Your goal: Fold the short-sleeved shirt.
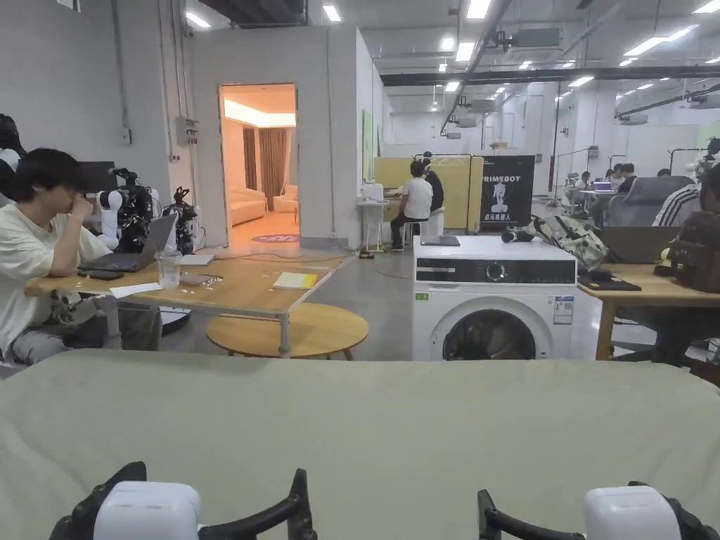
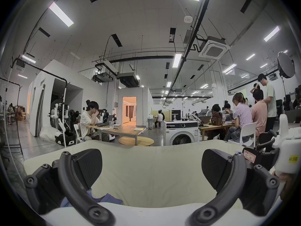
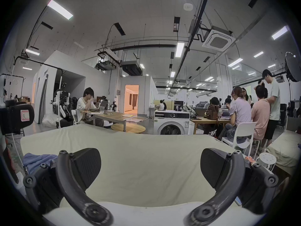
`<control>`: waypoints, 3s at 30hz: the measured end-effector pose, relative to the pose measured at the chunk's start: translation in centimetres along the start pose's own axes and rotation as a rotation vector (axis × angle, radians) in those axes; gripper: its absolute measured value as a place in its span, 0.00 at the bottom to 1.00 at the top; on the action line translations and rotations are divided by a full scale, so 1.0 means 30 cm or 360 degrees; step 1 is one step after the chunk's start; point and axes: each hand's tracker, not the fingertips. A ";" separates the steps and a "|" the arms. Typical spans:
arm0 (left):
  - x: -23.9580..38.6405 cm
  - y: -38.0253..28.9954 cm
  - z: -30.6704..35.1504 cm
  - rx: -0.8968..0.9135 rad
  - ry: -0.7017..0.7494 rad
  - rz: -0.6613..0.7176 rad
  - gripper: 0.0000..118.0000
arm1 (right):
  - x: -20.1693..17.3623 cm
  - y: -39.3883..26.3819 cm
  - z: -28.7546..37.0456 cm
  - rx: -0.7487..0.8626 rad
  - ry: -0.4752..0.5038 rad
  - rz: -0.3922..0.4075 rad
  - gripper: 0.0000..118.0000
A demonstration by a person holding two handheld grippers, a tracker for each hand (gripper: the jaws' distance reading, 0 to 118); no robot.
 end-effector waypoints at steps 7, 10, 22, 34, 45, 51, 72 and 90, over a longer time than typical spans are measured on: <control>0.007 -0.004 0.004 0.0015 -0.0034 -0.0027 1.00 | 0.007 0.007 0.001 0.0001 0.0005 -0.0031 1.00; 0.003 -0.005 0.002 0.0016 -0.0032 -0.0002 1.00 | 0.010 0.006 0.005 0.0002 0.0012 -0.0034 1.00; 0.000 -0.002 0.005 0.0020 -0.0025 0.0066 1.00 | 0.016 0.000 0.012 0.0009 0.0019 -0.0058 1.00; 0.005 -0.007 0.007 0.0019 -0.0045 0.0056 1.00 | 0.034 0.003 0.027 0.0085 0.0053 -0.0135 1.00; 0.025 -0.001 0.015 0.0012 -0.0045 -0.0025 1.00 | 0.000 -0.006 0.028 0.0071 0.0015 0.0052 1.00; 0.013 -0.005 0.013 0.0014 -0.0024 -0.0025 1.00 | 0.004 -0.003 0.027 0.0067 0.0020 0.0033 1.00; 0.027 -0.009 -0.004 -0.0077 -0.0010 -0.0031 0.00 | 0.030 -0.026 0.025 -0.0015 0.0042 -0.0063 0.00; -0.308 -0.008 0.154 -0.0050 0.0415 -0.0045 0.00 | -0.398 -0.048 -0.103 -0.0101 0.0502 0.0005 0.00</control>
